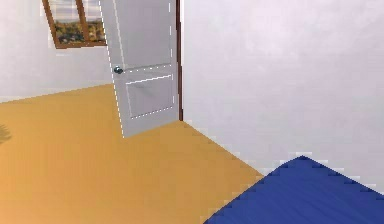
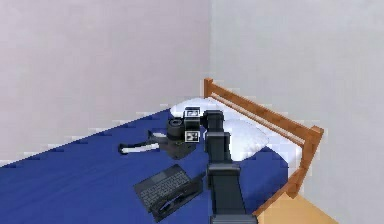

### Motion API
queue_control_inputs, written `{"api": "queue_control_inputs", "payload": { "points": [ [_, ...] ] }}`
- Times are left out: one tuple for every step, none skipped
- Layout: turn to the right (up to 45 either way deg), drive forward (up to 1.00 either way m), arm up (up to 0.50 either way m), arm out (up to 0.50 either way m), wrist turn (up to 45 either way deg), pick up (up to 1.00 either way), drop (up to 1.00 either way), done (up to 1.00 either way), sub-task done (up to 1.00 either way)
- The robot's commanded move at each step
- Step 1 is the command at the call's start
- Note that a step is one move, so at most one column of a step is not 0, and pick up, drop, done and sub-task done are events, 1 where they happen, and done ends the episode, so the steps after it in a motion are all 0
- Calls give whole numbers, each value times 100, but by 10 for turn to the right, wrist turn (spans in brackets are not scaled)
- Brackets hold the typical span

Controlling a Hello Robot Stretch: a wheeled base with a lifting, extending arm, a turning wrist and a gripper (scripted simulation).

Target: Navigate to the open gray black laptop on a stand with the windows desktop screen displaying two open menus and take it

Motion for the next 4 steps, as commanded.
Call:
{"api": "queue_control_inputs", "payload": {
  "points": [
    [0,0,0,0,60,0,0,0,0],
    [0,0,-30,0,0,0,0,0,0],
    [0,0,0,0,0,100,0,0,0],
    [0,0,10,0,0,0,0,0,0]
  ]
}}
